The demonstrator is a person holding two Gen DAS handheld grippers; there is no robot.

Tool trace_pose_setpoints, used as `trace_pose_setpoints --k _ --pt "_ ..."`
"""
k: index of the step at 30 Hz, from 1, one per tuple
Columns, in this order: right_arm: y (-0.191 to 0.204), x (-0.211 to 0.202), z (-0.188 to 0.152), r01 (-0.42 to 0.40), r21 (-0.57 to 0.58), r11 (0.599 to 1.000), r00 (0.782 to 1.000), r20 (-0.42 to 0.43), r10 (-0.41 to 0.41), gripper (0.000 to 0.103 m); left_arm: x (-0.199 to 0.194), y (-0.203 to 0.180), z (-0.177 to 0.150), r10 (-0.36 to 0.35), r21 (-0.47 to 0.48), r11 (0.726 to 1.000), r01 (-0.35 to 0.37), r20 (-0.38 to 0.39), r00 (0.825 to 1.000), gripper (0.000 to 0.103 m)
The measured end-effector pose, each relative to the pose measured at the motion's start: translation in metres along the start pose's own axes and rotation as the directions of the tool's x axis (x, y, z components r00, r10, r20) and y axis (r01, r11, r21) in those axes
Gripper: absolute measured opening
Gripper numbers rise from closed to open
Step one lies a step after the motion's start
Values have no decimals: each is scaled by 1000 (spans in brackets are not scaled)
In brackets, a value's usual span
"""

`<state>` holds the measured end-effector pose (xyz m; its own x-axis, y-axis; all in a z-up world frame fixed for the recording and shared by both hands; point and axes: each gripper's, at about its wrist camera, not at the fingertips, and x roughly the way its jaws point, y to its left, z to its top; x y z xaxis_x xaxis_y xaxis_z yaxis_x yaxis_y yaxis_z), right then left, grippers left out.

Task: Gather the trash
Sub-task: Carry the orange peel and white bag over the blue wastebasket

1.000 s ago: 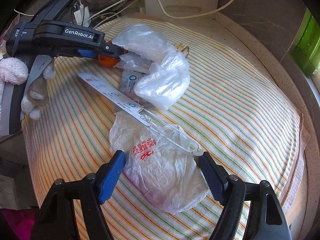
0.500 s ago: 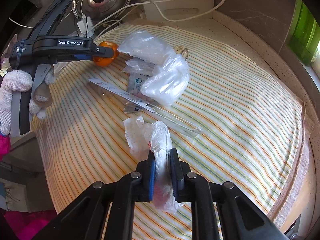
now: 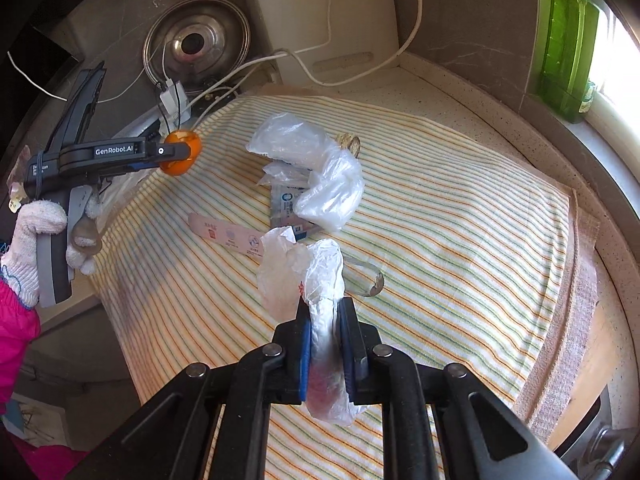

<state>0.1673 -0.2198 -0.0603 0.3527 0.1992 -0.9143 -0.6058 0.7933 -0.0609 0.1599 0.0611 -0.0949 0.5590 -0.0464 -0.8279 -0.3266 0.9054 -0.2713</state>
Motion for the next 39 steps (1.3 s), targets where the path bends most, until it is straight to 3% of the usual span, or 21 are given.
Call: trace_pose_setpoints --k 17,39 --pt "51 -34 -19 -64 34 997 995 76 61 11 -66 32 -59 -23 5 1000 23 25 999 49" --pt "174 -23 -77 -162 -10 987 987 6 163 11 -132 114 -170 5 -45 999 -6 -33 999 49"
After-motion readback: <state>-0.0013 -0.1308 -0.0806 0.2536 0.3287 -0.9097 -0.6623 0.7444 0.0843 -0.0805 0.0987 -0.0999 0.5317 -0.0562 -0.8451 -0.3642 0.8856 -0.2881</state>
